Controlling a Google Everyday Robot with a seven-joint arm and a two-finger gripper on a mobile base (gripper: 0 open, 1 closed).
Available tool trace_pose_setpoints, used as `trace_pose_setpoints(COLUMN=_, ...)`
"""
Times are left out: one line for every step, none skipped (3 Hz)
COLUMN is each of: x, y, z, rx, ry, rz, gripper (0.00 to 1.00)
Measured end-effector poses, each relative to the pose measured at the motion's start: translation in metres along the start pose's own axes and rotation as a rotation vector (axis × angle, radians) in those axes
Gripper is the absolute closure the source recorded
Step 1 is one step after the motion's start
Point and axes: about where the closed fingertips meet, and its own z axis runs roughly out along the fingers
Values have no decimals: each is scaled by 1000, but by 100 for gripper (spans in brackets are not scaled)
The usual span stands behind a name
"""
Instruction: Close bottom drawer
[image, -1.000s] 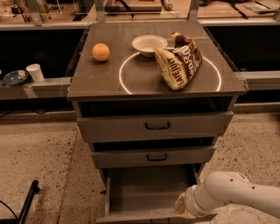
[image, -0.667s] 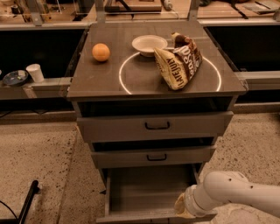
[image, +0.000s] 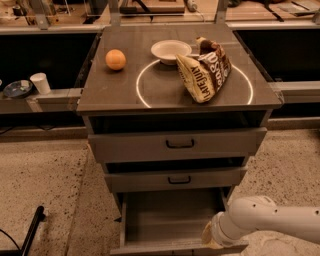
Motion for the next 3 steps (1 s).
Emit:
trace_pose_setpoints(x=54, y=-7, z=53, rx=9, ry=-4, rz=87, gripper=100)
trace_pose_setpoints(x=87, y=1, z=92, rx=15, ry=-50, rz=120, gripper=100)
trace_pose_setpoints(x=112, y=7, z=131, rx=33, ry=-119, rz=103, gripper=100)
